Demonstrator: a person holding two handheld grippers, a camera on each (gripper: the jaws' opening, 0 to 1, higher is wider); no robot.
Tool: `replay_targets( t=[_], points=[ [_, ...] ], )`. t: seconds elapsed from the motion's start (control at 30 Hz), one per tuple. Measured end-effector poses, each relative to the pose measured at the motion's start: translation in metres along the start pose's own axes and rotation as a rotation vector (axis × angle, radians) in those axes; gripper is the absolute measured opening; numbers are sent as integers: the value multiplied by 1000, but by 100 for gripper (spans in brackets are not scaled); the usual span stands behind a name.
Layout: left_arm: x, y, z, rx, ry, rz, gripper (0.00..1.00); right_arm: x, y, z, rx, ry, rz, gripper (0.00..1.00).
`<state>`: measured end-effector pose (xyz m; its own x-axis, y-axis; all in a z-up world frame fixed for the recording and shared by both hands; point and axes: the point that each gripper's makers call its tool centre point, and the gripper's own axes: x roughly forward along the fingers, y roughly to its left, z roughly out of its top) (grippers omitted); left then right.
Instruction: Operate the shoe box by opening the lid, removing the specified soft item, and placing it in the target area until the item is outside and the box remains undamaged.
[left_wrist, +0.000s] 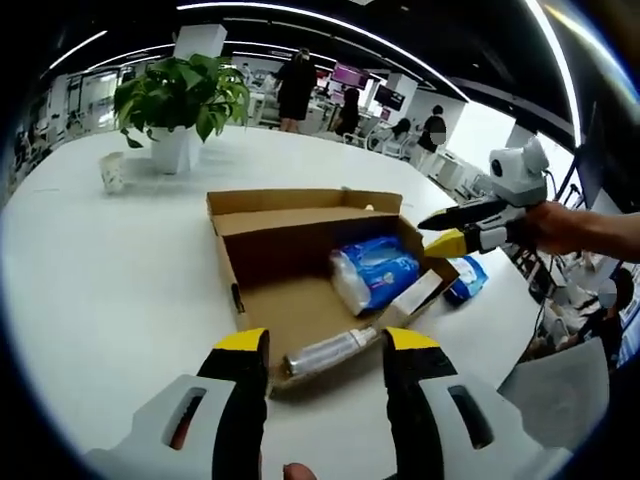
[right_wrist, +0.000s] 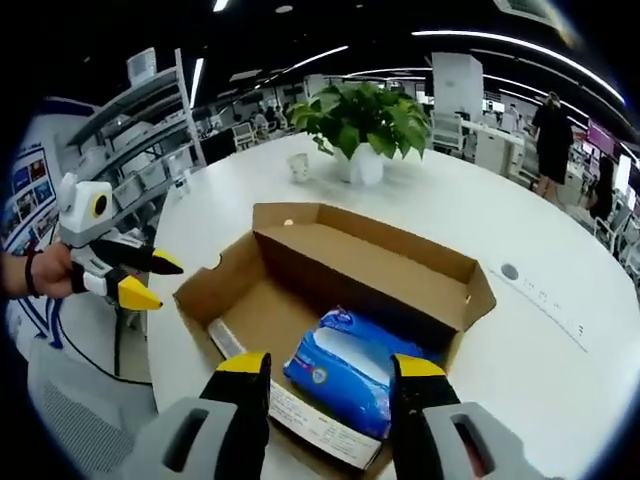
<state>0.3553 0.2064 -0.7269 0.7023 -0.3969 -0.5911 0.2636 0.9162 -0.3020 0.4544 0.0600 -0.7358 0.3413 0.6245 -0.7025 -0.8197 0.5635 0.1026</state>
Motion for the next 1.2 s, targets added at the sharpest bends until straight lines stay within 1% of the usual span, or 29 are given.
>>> replay_targets(
  t=[0.03,0.13,0.27,0.4,0.6,0.77,0.83,0.9,0.97,1.1,1.2],
  points=[
    [0,-1,-1,7,3,-2,48,4,0,-1,-22,16,0,48],
    [-1,-2,-3,28,11,-9,49,12,2,-4,-47,59,21,52],
    [-1,-2,-6,25,16,-20,50,21,0,-4,-99,89,22,54],
    [0,-4,-14,30,37,-31,52,29,-3,-5,-125,112,33,56],
    [1,-5,-18,32,46,-40,52,35,-6,-6,-157,140,46,58],
    [3,-2,-21,28,53,-40,52,41,-7,-8,-207,186,59,59],
    [5,0,-24,26,57,-40,51,44,-7,-10,-240,214,69,61],
    [5,0,-24,30,55,-40,51,49,-12,-14,-287,249,69,61],
    [6,1,-24,27,54,-42,51,57,-17,-17,-316,275,74,61],
    [6,1,-22,29,51,-45,52,67,-15,-23,-380,326,97,65],
    [6,3,-21,49,51,-40,52,74,-17,-29,-435,364,111,68]
  ],
)
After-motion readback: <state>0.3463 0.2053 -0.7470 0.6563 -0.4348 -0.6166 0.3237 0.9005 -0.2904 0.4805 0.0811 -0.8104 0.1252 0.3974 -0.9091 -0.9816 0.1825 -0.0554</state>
